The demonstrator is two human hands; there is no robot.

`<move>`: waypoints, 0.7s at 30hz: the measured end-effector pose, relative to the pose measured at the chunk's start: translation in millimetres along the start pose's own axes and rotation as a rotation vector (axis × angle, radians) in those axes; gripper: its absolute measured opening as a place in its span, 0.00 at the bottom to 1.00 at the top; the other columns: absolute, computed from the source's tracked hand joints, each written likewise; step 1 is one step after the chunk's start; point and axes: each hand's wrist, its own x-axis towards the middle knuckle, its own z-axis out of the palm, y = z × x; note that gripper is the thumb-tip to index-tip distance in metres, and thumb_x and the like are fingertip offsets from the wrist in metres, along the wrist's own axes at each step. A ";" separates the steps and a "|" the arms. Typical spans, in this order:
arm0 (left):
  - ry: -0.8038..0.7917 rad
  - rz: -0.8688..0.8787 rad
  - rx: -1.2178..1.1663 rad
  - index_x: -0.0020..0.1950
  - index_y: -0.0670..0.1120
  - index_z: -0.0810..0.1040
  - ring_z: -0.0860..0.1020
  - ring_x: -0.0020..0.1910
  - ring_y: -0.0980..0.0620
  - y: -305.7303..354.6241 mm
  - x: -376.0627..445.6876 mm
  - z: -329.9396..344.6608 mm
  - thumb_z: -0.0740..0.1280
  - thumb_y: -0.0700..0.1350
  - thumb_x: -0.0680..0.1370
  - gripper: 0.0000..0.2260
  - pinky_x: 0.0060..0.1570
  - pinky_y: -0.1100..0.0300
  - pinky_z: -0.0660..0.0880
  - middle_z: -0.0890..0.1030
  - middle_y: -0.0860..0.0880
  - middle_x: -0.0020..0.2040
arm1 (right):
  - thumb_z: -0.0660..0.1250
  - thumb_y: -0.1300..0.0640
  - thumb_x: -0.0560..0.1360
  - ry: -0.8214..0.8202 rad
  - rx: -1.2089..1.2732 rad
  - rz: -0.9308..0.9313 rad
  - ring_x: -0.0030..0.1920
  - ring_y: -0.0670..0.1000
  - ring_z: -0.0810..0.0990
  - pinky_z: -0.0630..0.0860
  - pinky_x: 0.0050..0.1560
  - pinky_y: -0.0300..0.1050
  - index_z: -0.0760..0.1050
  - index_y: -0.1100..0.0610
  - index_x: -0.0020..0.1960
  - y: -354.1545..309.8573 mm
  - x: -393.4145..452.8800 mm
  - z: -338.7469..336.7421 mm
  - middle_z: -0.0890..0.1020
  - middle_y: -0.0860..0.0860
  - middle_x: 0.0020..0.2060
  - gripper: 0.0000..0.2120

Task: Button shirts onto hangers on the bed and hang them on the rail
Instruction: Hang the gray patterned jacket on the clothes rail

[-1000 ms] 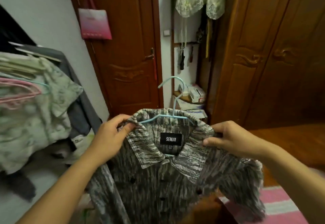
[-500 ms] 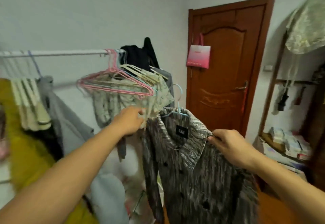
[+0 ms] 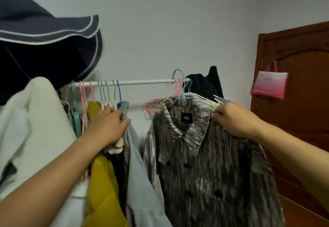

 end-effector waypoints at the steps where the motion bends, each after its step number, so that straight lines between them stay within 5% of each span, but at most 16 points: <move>1: -0.023 -0.014 -0.022 0.67 0.52 0.76 0.72 0.64 0.44 -3.0 4.4 0.5 0.59 0.61 0.82 0.19 0.61 0.47 0.72 0.74 0.45 0.64 | 0.62 0.48 0.83 0.018 0.007 -0.004 0.37 0.54 0.76 0.71 0.37 0.51 0.73 0.55 0.36 -7.3 18.3 0.7 0.77 0.51 0.35 0.18; 7: -0.089 -0.044 -0.067 0.68 0.50 0.77 0.70 0.65 0.46 -9.5 14.8 3.5 0.57 0.48 0.85 0.15 0.63 0.47 0.71 0.77 0.47 0.62 | 0.63 0.49 0.82 0.005 0.127 -0.018 0.40 0.58 0.77 0.68 0.39 0.48 0.68 0.54 0.35 -68.9 94.1 31.7 0.76 0.53 0.35 0.19; 10: -0.100 -0.020 0.014 0.71 0.53 0.76 0.68 0.65 0.45 -6.6 14.5 5.9 0.57 0.45 0.84 0.17 0.66 0.46 0.69 0.74 0.48 0.64 | 0.63 0.51 0.83 -0.050 0.218 -0.012 0.39 0.55 0.74 0.67 0.42 0.45 0.68 0.55 0.37 -93.0 106.4 63.5 0.73 0.48 0.34 0.16; 13: -0.140 -0.023 0.006 0.75 0.54 0.72 0.66 0.67 0.45 -5.9 16.7 5.7 0.57 0.39 0.80 0.25 0.67 0.45 0.67 0.72 0.47 0.67 | 0.64 0.55 0.82 -0.075 0.244 -0.021 0.38 0.52 0.76 0.67 0.38 0.43 0.74 0.57 0.40 -109.7 101.4 94.5 0.80 0.53 0.41 0.13; 21: -0.192 -0.044 0.012 0.76 0.64 0.68 0.62 0.70 0.46 -2.6 15.6 6.2 0.57 0.38 0.79 0.30 0.67 0.48 0.63 0.69 0.51 0.71 | 0.62 0.52 0.83 -0.144 0.345 -0.041 0.52 0.62 0.81 0.75 0.48 0.49 0.78 0.59 0.49 -142.2 96.4 122.2 0.83 0.62 0.49 0.12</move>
